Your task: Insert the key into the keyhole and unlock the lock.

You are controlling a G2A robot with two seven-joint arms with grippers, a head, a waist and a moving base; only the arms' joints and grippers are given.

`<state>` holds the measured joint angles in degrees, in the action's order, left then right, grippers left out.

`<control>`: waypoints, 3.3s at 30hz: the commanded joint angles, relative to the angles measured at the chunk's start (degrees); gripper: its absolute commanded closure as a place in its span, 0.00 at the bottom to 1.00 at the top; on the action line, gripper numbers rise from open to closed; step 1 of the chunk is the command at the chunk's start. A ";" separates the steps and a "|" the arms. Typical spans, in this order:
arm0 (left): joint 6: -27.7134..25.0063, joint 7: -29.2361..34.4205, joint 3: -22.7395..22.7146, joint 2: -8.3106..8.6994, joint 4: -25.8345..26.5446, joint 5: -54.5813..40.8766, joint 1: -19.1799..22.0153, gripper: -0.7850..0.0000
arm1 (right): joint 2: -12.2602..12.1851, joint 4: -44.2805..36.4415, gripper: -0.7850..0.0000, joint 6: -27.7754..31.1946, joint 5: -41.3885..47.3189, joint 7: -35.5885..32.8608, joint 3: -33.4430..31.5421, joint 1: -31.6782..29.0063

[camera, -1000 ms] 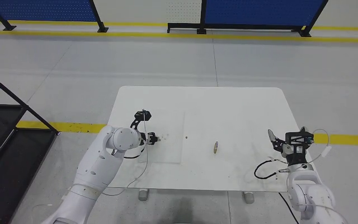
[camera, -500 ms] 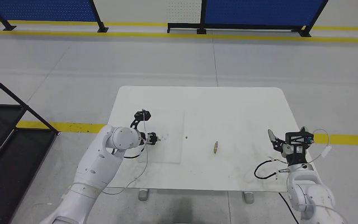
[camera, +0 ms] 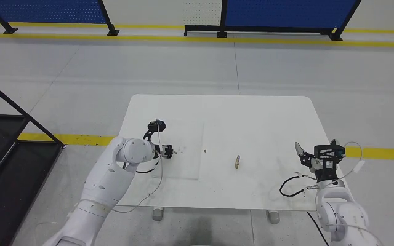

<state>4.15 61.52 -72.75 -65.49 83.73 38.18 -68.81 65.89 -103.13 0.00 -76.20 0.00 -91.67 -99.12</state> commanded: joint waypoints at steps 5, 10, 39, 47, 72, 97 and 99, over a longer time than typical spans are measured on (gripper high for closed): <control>0.21 -0.08 -1.80 0.55 3.90 0.12 -1.46 1.00 | 0.00 0.00 0.00 0.00 0.00 0.00 0.00 0.00; 0.90 0.41 -5.24 1.08 7.43 -3.26 -3.16 1.00 | 0.00 0.00 0.00 0.00 0.00 0.00 0.00 0.00; -8.68 13.54 -29.45 3.62 6.10 -54.10 -17.38 1.00 | 0.00 0.00 0.00 0.00 0.00 0.00 0.00 0.00; -13.51 18.78 -30.74 3.75 1.96 -67.25 -18.58 1.00 | 0.00 0.00 0.00 0.00 0.00 0.00 0.00 0.00; -13.67 19.03 -30.75 3.77 1.81 -67.51 -18.58 1.00 | 0.12 -2.61 0.00 7.78 -0.99 -16.32 6.17 1.85; -13.67 19.03 -30.75 3.77 1.81 -67.51 -18.58 1.00 | 3.88 7.49 0.00 -7.22 18.89 -68.33 26.06 34.55; -13.67 19.03 -30.75 3.77 1.81 -67.51 -18.58 1.00 | 4.27 9.75 0.00 -8.45 17.33 -68.78 28.11 36.38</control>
<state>-9.52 80.55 -103.50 -61.72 85.54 -29.33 -87.39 70.03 -94.34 -7.99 -58.03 -68.68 -64.41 -63.45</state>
